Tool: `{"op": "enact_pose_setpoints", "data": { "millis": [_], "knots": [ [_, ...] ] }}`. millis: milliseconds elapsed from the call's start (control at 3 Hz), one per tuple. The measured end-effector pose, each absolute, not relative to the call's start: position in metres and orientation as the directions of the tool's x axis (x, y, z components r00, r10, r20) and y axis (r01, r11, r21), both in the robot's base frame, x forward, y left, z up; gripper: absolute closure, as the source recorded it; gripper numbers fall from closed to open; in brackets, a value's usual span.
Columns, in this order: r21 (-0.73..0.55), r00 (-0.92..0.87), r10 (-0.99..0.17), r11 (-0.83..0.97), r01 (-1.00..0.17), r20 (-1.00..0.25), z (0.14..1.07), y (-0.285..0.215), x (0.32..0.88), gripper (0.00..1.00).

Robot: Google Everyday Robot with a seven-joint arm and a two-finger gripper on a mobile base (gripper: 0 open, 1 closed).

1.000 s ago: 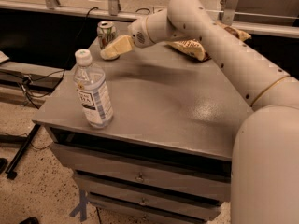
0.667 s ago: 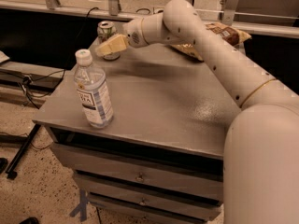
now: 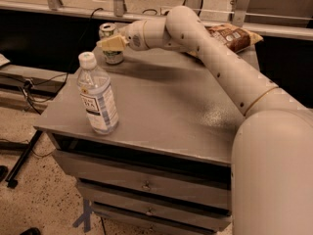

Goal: Knock 7up can over

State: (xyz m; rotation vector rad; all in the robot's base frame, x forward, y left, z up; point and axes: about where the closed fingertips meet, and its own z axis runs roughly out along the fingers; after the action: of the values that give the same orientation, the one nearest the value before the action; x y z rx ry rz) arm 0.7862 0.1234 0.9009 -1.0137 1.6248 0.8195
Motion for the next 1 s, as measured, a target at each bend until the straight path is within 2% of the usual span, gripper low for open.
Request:
{"op": "enact_pose_setpoints", "data": {
  "millis": [333,667,1000],
  "knots": [
    [0.002,-0.110,-0.224,0.434,-0.901,-0.968,0.914,0.099,0.790,0.65],
    [-0.073,-0.054,-0.272,0.437,-0.896,-0.961,0.948,0.055,0.783,0.87],
    [-0.112,-0.060,-0.386,0.407,-0.906,-0.921,0.965,-0.003,0.754,1.00]
  ]
}}
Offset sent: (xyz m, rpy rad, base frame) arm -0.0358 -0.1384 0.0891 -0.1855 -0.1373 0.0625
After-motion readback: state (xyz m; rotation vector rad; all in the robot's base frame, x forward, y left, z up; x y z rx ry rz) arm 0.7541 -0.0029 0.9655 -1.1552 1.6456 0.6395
